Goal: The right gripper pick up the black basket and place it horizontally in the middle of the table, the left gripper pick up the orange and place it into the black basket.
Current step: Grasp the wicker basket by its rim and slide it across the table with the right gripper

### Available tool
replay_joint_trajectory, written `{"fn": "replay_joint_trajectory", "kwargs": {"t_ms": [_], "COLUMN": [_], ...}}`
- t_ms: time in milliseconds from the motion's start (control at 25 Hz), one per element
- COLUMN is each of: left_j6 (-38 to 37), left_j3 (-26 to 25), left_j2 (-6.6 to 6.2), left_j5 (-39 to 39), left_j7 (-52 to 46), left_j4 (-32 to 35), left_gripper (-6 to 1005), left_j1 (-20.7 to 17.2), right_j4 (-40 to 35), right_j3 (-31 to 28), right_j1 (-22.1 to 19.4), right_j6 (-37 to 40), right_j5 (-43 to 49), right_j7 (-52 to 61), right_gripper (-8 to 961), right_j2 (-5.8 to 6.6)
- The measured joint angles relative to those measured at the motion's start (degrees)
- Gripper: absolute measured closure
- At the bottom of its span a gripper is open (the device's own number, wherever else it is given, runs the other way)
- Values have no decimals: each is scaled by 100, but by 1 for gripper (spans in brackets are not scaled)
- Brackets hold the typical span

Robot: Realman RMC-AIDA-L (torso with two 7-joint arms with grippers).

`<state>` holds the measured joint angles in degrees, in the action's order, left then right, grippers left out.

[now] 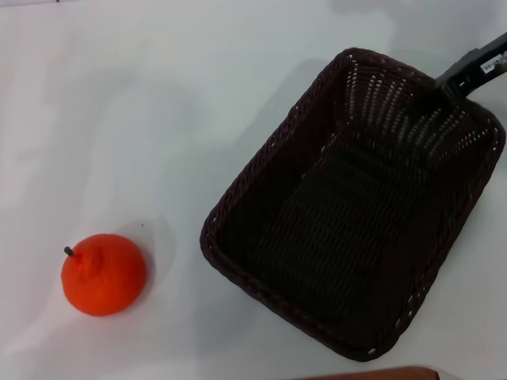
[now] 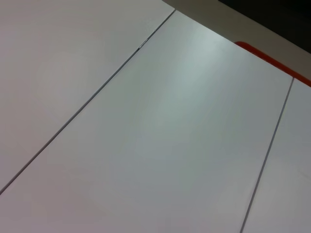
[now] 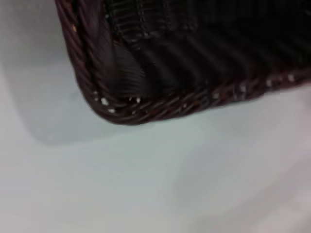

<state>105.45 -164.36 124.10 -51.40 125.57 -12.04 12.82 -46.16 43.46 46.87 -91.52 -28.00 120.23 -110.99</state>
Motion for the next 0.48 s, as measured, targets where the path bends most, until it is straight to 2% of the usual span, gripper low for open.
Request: {"fn": "replay_joint_trajectory", "kwargs": {"t_ms": [120, 280, 480], "left_j6": [0, -13, -108], "left_j3": [1, 1, 0], "left_j2": [0, -6, -16], "left_j5": [-2, -2, -2], "left_j7": [2, 3, 3], "left_j4": [0, 0, 0], "left_gripper": [119, 124, 124], "left_j1": [17, 33, 62], "right_j4": [2, 21, 538], "right_j3": [-490, -1126, -1508], "right_j1": [-40, -302, -663], "right_j6": [-227, -326, -342], "right_j5": [-219, -841, -1728], "right_j7": [9, 89, 192], "right_gripper": [786, 786, 786], "right_j2": [66, 172, 339]}}
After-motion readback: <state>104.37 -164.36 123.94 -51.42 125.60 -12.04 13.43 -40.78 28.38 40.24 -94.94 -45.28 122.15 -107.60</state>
